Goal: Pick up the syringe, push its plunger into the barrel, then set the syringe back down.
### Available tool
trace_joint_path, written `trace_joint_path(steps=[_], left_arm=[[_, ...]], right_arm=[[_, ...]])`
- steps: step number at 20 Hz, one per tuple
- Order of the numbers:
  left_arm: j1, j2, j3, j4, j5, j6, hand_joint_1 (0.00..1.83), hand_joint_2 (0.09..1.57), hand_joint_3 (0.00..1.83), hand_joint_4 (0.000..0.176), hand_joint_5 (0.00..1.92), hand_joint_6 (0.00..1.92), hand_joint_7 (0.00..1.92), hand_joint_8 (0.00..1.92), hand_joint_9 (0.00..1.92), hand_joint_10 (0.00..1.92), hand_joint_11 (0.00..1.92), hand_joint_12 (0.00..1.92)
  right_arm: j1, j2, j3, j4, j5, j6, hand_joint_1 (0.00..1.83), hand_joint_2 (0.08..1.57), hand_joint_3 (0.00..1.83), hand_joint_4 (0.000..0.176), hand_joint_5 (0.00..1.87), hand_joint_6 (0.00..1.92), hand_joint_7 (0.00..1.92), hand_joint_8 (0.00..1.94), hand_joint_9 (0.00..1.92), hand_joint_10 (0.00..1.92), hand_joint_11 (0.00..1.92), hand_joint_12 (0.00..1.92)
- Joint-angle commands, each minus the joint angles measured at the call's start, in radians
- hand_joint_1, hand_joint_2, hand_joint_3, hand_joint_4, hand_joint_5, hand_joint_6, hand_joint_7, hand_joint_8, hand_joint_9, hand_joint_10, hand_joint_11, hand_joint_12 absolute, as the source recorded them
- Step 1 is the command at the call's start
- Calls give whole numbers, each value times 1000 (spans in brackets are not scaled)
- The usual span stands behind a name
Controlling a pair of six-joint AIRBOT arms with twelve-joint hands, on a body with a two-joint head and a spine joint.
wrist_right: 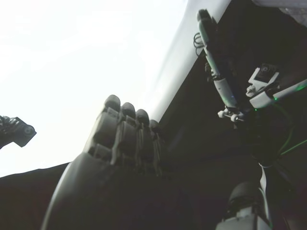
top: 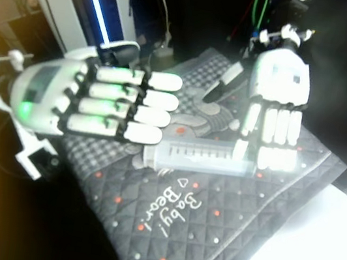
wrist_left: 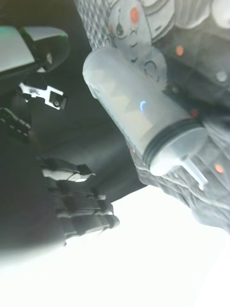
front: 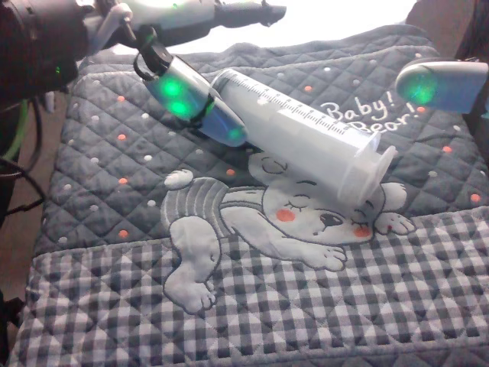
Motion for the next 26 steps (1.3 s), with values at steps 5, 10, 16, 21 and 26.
trace_joint_path(steps=[5, 10, 16, 21, 26], left_arm=[[4, 76, -63, -256, -97, 225, 446, 685, 5, 176, 0, 0, 0, 0, 0, 0, 0, 0], [8, 169, -166, -456, -147, 484, 462, 666, 0, 176, 0, 0, 0, 0, 0, 0, 0, 0], [51, 259, -259, -626, -245, 676, 409, 687, 5, 167, 0, 0, 0, 0, 0, 0, 0, 0], [137, 336, -325, -809, -370, 826, 389, 693, 5, 70, 0, 0, 0, 0, 0, 0, 0, 0], [158, 394, -399, -864, -446, 943, 332, 704, 8, 156, 0, 0, 0, 0, 0, 0, 0, 0]], right_arm=[[13, 6, -1, 20, 124, 2, 0, 890, 2, 0, 30, 0, 49, 0, 39, 0, 25, 48], [13, 6, -5, 20, 129, 2, 0, 879, 0, 0, 31, 0, 50, 0, 46, 2, 15, 48], [13, 6, -12, 20, 141, 2, 0, 874, 0, 0, 24, 0, 55, 2, 38, 0, 11, 52], [13, 6, -15, 20, 149, 2, 0, 881, 1, 0, 15, 0, 51, 1, 32, 0, 20, 61], [13, 8, -24, 20, 168, 1, 0, 896, 6, 0, 13, 1, 53, 1, 30, 1, 0, 60]])
